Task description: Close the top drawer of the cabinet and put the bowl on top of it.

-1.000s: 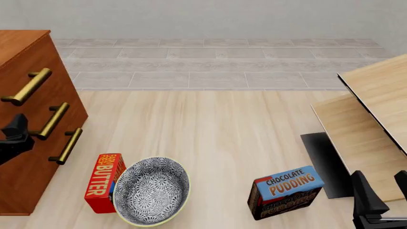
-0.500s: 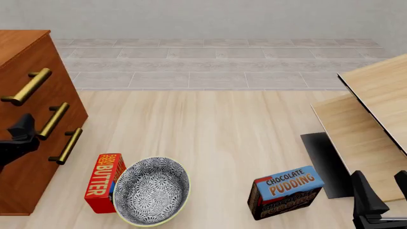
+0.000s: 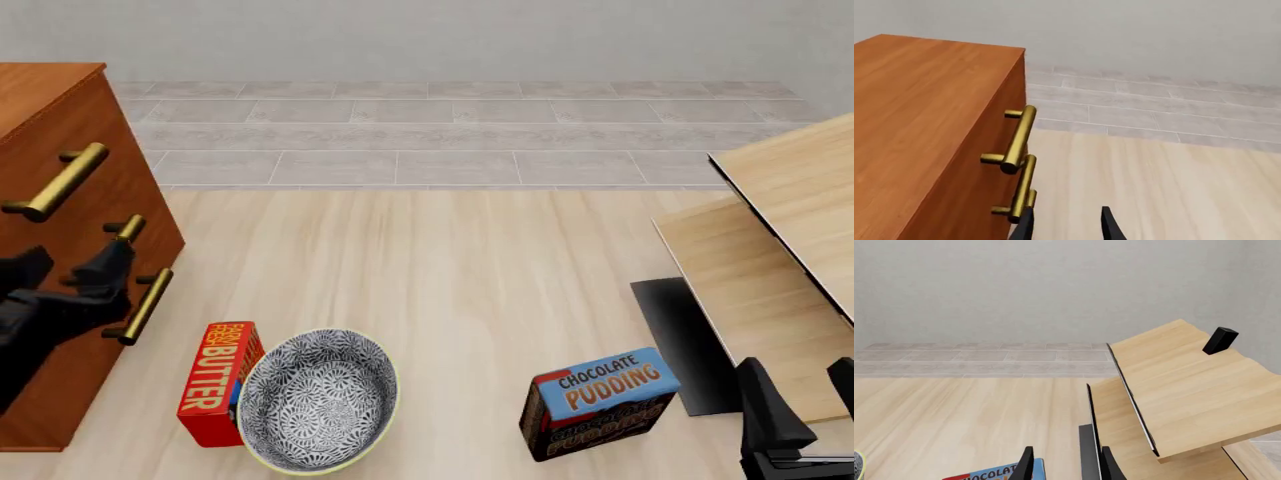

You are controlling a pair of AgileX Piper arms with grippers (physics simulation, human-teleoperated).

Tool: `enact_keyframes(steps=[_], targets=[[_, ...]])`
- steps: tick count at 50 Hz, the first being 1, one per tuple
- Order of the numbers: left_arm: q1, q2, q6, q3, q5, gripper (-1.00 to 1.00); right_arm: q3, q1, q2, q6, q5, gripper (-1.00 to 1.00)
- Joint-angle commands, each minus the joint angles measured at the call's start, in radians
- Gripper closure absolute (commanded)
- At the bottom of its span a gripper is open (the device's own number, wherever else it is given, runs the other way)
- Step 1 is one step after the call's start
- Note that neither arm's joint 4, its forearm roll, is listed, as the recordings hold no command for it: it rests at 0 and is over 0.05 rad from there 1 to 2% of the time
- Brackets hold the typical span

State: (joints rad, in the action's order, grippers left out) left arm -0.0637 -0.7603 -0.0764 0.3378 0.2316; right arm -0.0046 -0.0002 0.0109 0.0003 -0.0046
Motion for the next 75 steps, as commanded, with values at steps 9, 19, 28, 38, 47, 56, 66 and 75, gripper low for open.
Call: enact_keyframes(steps=[9,19,28,38,47,56,66,75], targets=[[0.194,-0.018,-0.03,0.116,-0.163,-1.0,0.001,0.0,-0.002,0.0,0.001,-1.0],[0.262,-0.021,-0.048,0.201,-0.335,-1.0,0.001,0.0,-0.002,0.0,0.001,-1.0],[0.278,-0.025,0.037,0.274,-0.507,-1.0,0.001,0.0,-0.002,0.0,0.001,-1.0],[0.349,-0.054,0.047,0.369,-0.702,-1.0,0.001,0.0,-0.002,0.0,0.001,-1.0],[0.428,-0.074,0.024,0.448,-0.804,-1.0,0.001,0.0,-0.002,0.0,0.001,-1.0],[0.514,-0.067,0.032,0.499,-0.804,-1.0,0.001,0.0,-0.002,0.0,0.001,-1.0],[0.55,-0.092,0.124,0.543,-0.817,-1.0,0.001,0.0,-0.002,0.0,0.001,-1.0],[0.562,-0.163,0.077,0.532,-0.897,-1.0,0.001,0.0,-0.002,0.0,0.001,-1.0]])
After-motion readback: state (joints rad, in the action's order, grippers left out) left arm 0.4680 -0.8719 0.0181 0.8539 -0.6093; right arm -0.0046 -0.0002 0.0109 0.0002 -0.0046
